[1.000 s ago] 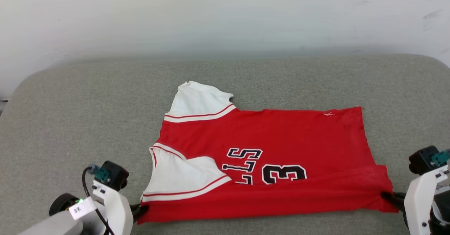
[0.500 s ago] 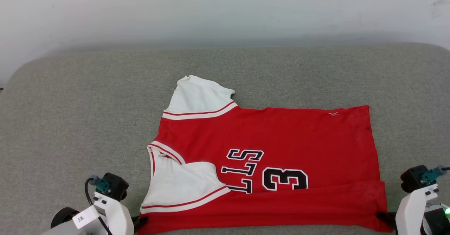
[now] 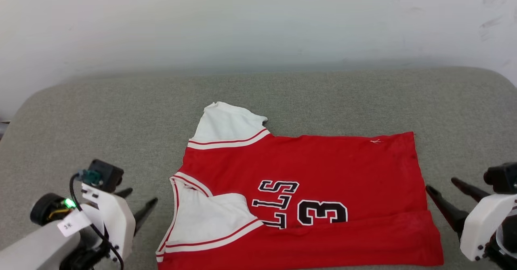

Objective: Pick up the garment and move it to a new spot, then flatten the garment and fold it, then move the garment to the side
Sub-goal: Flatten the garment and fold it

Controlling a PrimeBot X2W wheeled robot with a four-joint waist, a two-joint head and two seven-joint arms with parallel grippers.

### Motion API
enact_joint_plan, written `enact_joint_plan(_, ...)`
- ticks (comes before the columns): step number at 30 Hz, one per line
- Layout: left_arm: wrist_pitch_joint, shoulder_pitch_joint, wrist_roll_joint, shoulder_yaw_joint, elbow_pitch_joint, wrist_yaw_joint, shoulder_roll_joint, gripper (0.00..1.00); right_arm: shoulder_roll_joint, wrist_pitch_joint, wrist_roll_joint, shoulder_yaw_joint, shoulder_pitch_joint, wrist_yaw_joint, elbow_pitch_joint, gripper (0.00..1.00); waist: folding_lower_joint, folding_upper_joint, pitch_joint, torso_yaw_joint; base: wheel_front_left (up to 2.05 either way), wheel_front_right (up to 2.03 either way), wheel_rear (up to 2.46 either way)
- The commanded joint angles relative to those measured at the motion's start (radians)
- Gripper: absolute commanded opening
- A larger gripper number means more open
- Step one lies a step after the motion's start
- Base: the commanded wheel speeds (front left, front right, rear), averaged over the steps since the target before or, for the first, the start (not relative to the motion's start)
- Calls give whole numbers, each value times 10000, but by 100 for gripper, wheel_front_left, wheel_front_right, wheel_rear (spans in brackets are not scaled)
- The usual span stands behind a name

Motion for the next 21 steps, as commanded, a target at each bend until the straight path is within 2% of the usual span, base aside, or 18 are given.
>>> enact_joint_plan(1, -196, -305, 258, 108, -6, 139, 74, 100, 229, -358, -315, -260, 20, -8, -195, 100, 0, 0, 11, -79, 0, 0, 0)
enact_joint_plan(9, -738, -2012, 869, 832, 365, 211, -181, 100, 1756, -1746, -2138, -1801, 184, -8, -1651, 100, 0, 0, 578, -502, 0, 0, 0)
enact_joint_plan(14, -505, -3199, 1110, 1057, 788, -78, -346, 100, 2771, -2172, -2999, -2522, 420, -8, -2765, 100, 0, 0, 1290, -852, 0, 0, 0)
enact_joint_plan(17, -183, -3943, 1187, 1169, 1163, -330, -500, 100, 3225, -2216, -3416, -2718, 509, -8, -3368, 100, 0, 0, 1822, -1065, 0, 0, 0)
enact_joint_plan(21, 632, -4879, 759, 1401, 1780, -634, -742, 100, 3607, -2164, -3768, -2766, 486, -8, -3927, 100, 0, 0, 2522, -1334, 0, 0, 0)
